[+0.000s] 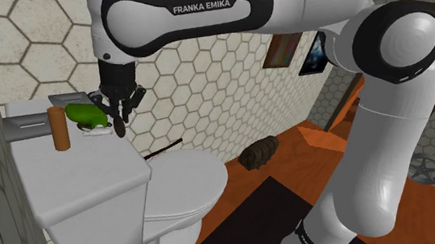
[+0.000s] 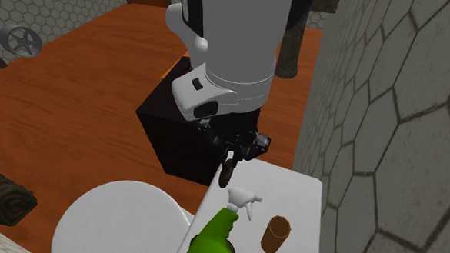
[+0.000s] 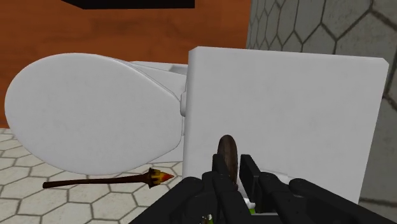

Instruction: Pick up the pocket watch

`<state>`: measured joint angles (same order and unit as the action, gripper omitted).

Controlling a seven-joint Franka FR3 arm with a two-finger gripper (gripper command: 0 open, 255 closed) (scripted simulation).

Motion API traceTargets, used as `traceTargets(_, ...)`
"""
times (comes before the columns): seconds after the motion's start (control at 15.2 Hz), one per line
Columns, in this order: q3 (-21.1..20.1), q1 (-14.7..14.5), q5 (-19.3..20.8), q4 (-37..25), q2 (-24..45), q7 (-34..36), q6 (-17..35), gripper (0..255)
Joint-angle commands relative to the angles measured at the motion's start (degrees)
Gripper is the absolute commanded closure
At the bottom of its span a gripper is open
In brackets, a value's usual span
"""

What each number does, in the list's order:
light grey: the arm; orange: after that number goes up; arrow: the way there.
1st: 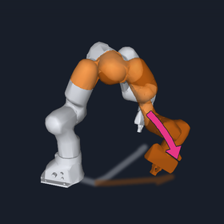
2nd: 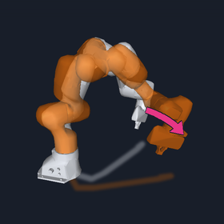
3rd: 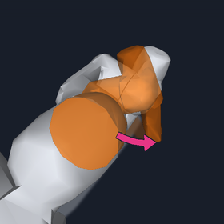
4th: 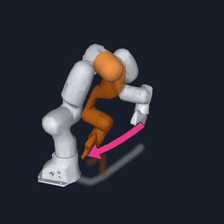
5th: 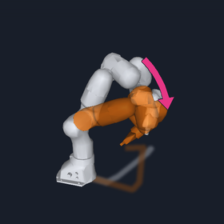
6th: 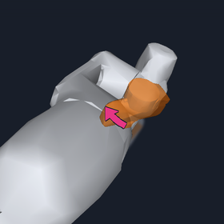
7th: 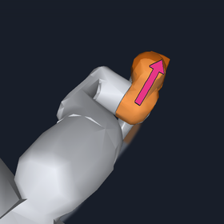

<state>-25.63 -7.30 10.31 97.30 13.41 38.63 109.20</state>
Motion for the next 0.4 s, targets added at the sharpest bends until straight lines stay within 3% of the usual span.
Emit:
traceTargets(0.0, -0.04, 0.04, -0.22, -1.21, -0.30, -0.30, -1.48, 255)
traceTargets(0.33, -0.13, -0.02, -0.45, -3.27, -0.59, -0.59, -3.78, 255)
